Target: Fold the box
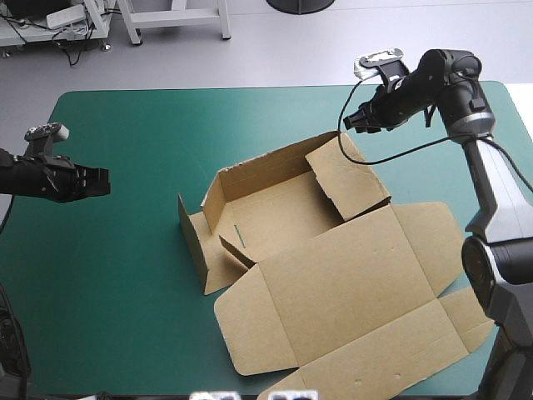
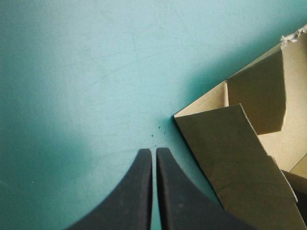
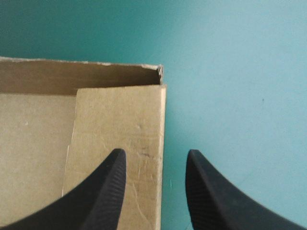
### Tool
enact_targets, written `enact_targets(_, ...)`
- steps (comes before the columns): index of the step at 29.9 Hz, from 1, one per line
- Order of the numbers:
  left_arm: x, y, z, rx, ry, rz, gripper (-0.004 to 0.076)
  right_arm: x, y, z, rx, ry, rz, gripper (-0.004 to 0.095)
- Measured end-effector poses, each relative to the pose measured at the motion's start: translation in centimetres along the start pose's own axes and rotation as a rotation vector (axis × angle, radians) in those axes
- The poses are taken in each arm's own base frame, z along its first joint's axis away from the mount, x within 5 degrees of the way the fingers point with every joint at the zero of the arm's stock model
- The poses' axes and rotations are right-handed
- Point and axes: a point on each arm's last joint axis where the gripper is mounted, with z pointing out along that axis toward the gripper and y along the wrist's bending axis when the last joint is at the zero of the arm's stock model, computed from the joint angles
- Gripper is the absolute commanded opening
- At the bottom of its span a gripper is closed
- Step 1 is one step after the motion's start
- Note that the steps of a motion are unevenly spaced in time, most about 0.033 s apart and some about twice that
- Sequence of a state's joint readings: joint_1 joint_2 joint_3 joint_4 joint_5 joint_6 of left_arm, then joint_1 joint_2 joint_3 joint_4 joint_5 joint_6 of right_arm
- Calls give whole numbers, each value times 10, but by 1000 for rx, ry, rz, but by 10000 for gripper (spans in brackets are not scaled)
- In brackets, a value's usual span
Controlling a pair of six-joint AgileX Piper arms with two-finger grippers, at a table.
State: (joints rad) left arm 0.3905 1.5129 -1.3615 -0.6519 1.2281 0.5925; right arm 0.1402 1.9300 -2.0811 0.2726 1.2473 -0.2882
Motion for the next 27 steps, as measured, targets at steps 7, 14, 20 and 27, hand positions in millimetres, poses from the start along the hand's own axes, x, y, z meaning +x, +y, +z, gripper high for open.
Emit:
enact_targets(7,0,0,0,0,0,1,9,31,0,23,-32,139,-20,382)
enact_targets(14,0,0,0,0,0,1,9,38,-2,35,-41,176,-58,382)
enact_targets(20,0,0,0,0,0,1,9,38,-2,35,-44,176,-89,382)
enact_targets(27,0,0,0,0,0,1,9,43,-8,67,-77,233,-68,382)
